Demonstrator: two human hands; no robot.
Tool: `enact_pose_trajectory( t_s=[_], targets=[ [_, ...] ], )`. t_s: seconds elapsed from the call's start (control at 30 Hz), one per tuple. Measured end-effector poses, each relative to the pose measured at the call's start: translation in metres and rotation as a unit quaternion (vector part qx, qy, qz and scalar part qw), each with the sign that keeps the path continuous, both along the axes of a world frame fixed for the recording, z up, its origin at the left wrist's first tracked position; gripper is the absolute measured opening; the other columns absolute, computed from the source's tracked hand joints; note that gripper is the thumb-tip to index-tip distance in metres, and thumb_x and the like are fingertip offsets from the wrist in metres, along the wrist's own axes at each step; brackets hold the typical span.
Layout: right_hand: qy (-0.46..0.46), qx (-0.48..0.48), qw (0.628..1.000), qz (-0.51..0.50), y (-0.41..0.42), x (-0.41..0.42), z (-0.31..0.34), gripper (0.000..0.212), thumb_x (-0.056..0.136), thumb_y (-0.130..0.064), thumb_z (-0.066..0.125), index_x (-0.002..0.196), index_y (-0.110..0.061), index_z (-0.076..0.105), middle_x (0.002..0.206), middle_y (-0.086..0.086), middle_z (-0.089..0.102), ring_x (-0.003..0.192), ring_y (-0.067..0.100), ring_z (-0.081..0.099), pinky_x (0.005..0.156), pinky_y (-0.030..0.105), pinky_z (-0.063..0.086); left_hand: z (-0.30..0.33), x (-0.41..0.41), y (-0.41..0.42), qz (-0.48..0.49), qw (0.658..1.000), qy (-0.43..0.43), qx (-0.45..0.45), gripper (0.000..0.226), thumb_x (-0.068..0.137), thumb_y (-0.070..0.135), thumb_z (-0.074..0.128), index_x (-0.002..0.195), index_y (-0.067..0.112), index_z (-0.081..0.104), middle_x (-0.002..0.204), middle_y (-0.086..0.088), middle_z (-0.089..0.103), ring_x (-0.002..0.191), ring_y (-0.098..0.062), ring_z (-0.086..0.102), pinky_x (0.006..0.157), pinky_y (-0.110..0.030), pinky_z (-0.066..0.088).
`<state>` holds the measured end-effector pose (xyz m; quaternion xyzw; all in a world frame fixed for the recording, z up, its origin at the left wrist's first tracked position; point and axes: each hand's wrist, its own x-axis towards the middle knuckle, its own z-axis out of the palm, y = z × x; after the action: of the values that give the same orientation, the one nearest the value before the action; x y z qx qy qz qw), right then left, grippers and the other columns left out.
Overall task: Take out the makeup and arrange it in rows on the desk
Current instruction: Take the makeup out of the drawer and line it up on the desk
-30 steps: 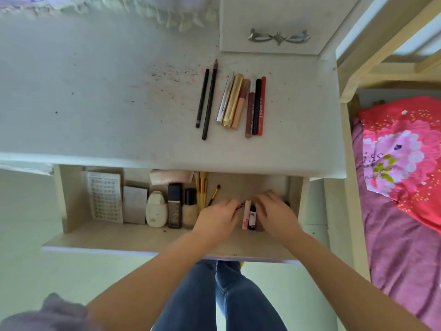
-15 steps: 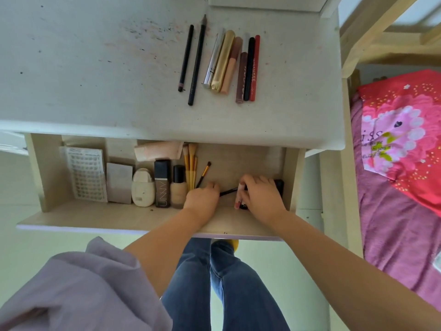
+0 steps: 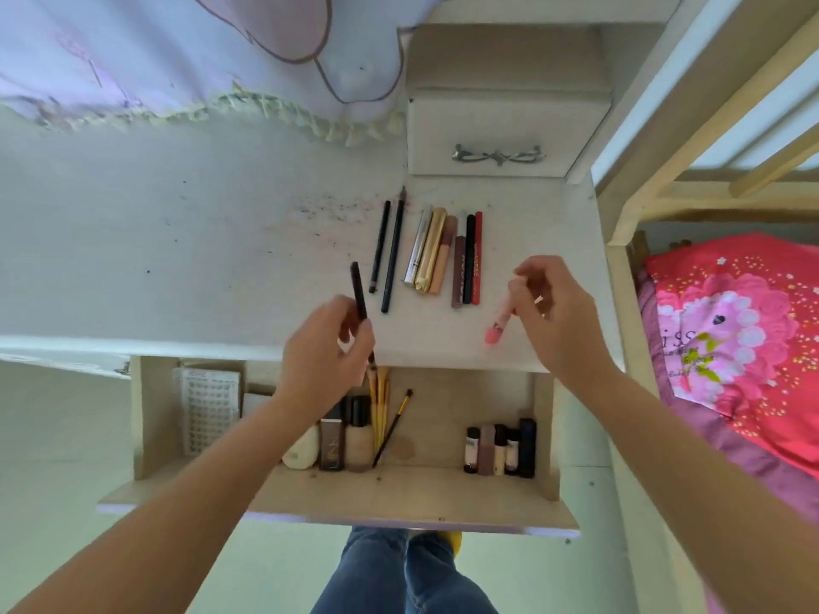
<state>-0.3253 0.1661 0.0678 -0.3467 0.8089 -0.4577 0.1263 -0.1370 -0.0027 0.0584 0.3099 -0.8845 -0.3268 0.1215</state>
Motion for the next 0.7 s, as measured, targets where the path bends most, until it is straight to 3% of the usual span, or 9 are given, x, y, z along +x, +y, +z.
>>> enact_pose_trajectory(
  t_s=[0.07,0.13,0.23,0.3,0.47,0.7],
  targets=[
    [-0.029,0.005,0.998,-0.05,-0.02,-0.027,0.002,0.005,0.096,-0.017,0.051,0.099,-0.021,0.049,0.078,-0.003,0.061,0.076,0.007,0.061,0.073,0.024,0.053,0.009,-0.033,-0.033,0.057,0.998,0.007,-0.004,0.009,0.093,0.021,0.05,0.086,0.017,0.047,0.069,0.004,0.051,0.057,-0.008,0.044,0.054,-0.02,0.035],
    [-0.057,0.044,0.994,-0.077,-0.037,-0.048,-0.005,0.003,0.097,-0.02,0.049,0.1,-0.02,0.049,0.079,-0.004,0.061,0.074,0.01,0.06,0.068,0.016,0.049,0.006,-0.062,-0.065,0.091,0.992,-0.082,0.019,0.013,0.093,0.024,0.046,0.089,0.013,0.048,0.069,0.002,0.05,0.061,-0.014,0.046,0.055,-0.026,0.037],
    [-0.066,0.13,0.986,-0.079,-0.054,-0.066,-0.019,0.013,0.097,-0.025,0.047,0.105,-0.016,0.052,0.085,-0.001,0.059,0.067,0.008,0.055,0.049,0.009,0.041,-0.004,-0.089,-0.09,0.056,0.971,-0.231,0.026,0.017,0.093,0.026,0.043,0.094,0.01,0.049,0.077,-0.002,0.052,0.074,-0.023,0.05,0.064,-0.03,0.039],
    [-0.054,0.165,0.982,-0.076,-0.061,-0.071,-0.026,0.017,0.097,-0.026,0.047,0.108,-0.013,0.054,0.083,-0.003,0.056,0.066,0.006,0.05,0.052,0.013,0.038,-0.009,-0.099,-0.093,0.024,0.963,-0.269,-0.003,0.017,0.093,0.026,0.042,0.092,0.011,0.049,0.074,-0.002,0.049,0.074,-0.023,0.05,0.064,-0.03,0.038],
    [0.004,0.185,0.98,-0.07,-0.072,-0.074,-0.035,0.019,0.096,-0.024,0.05,0.108,-0.012,0.058,0.1,0.004,0.058,0.08,0.013,0.05,0.071,0.019,0.038,-0.013,-0.107,-0.081,-0.027,0.963,-0.266,-0.038,0.026,0.098,0.035,0.036,0.091,0.012,0.048,0.07,0.001,0.047,0.066,-0.018,0.047,0.061,-0.029,0.036],
    [0.025,0.158,0.986,-0.052,-0.047,-0.052,-0.02,0.026,0.095,-0.022,0.052,0.12,-0.015,0.054,0.104,-0.001,0.055,0.079,0.009,0.054,0.069,0.008,0.039,-0.009,-0.093,-0.058,-0.052,0.978,-0.197,-0.042,0.029,0.099,0.037,0.038,0.103,0.012,0.052,0.084,-0.002,0.057,0.075,-0.02,0.055,0.065,-0.032,0.045]
  ],
)
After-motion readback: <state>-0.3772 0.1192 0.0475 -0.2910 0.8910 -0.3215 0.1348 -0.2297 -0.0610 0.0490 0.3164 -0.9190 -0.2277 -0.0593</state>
